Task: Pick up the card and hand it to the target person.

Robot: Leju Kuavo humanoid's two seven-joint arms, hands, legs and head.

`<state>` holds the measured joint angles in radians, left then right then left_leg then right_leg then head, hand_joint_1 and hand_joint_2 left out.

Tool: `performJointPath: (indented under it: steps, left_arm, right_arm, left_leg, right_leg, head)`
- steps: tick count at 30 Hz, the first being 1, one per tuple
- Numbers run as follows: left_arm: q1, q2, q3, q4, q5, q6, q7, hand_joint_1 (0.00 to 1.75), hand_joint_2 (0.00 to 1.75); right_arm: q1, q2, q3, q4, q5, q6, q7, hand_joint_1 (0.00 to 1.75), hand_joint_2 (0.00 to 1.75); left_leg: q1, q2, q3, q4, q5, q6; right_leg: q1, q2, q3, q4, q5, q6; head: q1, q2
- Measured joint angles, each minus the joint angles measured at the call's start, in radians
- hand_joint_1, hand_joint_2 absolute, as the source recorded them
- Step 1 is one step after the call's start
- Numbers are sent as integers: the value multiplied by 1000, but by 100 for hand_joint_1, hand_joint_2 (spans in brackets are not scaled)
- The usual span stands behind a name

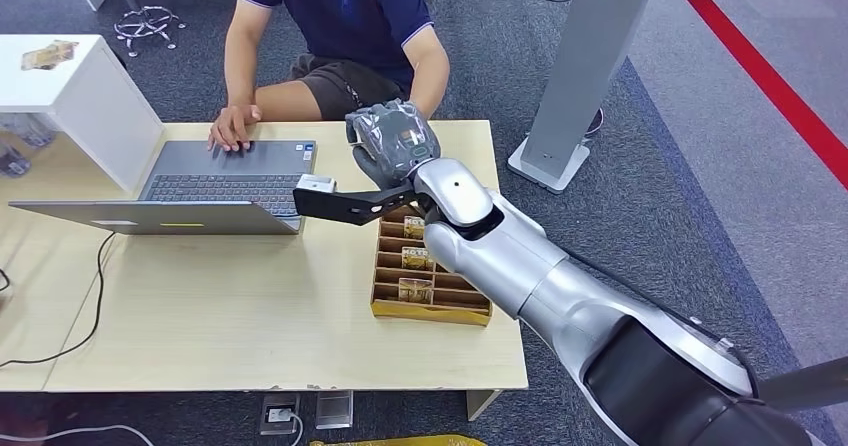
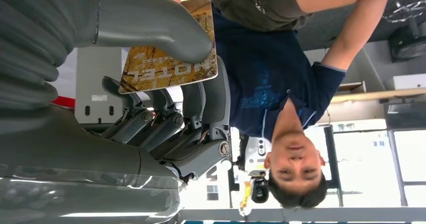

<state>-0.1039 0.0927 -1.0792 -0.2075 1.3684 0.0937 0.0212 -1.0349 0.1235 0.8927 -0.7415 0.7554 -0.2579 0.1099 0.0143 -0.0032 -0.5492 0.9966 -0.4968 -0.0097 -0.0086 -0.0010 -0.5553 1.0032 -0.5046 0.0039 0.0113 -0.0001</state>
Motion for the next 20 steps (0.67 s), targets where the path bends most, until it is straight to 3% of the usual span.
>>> performJointPath:
  steps: [4,8,20]
  left_arm:
    - [0,0,0,0,5,1,3,0,0]
    - [0,0,0,0,0,-3,2,0,0]
    - [1,3,0,0,-10,-14,-19,0,0]
  right_arm:
    - [-9,34,20,68,9,-13,-4,166,175]
    - [-12,48,33,111,12,-19,5,0,175]
    - [-22,52,60,162,11,-22,14,0,175]
  left_leg:
    - [0,0,0,0,0,0]
    - [0,0,0,0,0,0]
    - [0,0,1,0,0,0]
  right_leg:
    - [0,0,0,0,0,0]
    - [0,0,0,0,0,0]
    - [0,0,0,0,0,0]
  head:
    - [0,0]
    - [0,0]
    - [0,0]
